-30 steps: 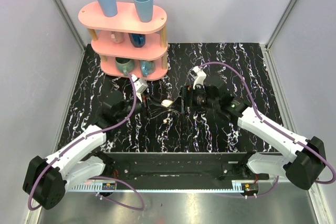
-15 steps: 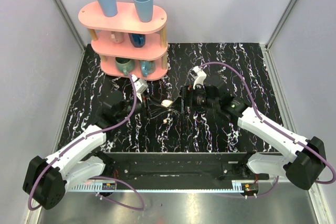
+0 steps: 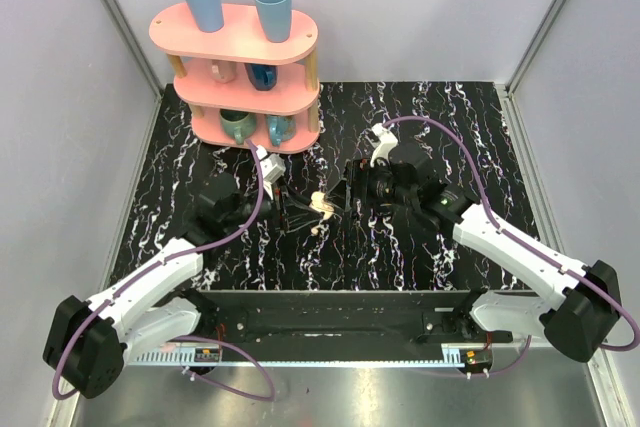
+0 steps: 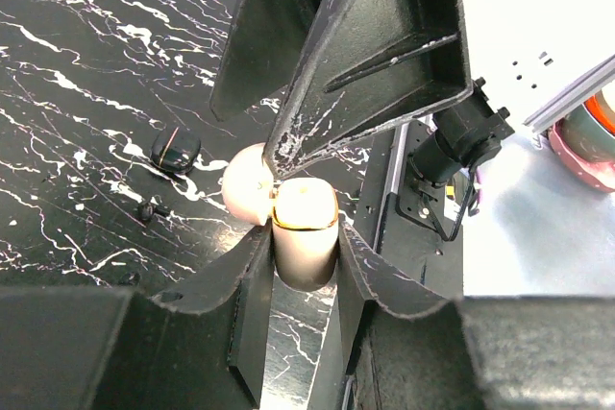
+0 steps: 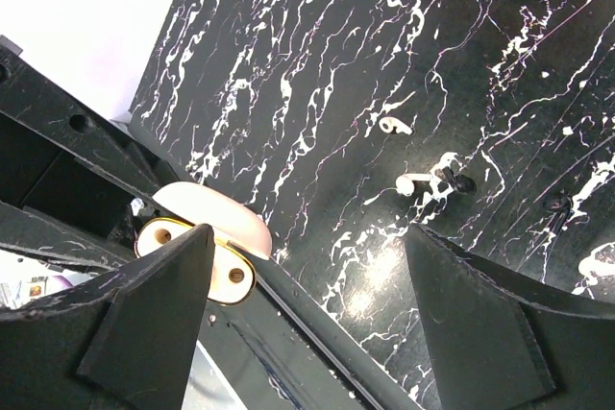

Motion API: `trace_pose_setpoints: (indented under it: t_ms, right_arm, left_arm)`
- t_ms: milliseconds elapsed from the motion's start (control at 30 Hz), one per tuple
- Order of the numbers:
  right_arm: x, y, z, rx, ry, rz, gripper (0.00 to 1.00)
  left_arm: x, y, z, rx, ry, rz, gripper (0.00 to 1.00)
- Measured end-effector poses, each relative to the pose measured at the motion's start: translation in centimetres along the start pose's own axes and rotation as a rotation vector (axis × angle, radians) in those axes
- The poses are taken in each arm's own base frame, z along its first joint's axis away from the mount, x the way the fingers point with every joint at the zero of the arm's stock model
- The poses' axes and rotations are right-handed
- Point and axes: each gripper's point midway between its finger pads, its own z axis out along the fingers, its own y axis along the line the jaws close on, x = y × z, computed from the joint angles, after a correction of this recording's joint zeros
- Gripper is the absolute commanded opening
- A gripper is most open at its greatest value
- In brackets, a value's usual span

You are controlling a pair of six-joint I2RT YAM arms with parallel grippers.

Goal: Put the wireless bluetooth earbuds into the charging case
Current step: Open the charging case, then pick up the earbud from the center of the board.

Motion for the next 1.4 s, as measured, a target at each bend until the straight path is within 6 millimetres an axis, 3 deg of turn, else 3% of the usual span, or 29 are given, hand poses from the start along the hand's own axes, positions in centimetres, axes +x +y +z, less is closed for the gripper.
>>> trace_pose_setpoints:
  t_ms: [400, 733, 933, 1167, 1400]
  right_arm:
    - [-0.1, -0.3, 0.1, 0.015, -0.005, 0.001, 0.90]
    - [-1.7, 1.3, -1.0, -0.031, -0.058, -0.017, 0.91]
    - [-2.2, 1.0, -1.3, -0.008, -0.087, -0.013, 0.92]
    - [-3.1, -2.3, -1.7, 0.165, -0.145, 0.057, 0.87]
    - [-3.6, -5.7, -1.2, 0.262, -0.152, 0.135, 0.84]
  left_arm:
    - [0.1, 0.0, 0.0, 0.004, 0.003, 0.006, 0.00]
    - [0.0, 0.3, 0.0, -0.011, -0.001, 0.009, 0.00]
    - [0.2, 1.0, -0.1, -0.053, -0.008, 0.008, 0.00]
    - [0.8, 2.2, -1.0, -0.131, -0.012, 0.011, 0.00]
    - [-0.5, 3.0, -3.1, -0.207, -0.076, 0.050, 0.00]
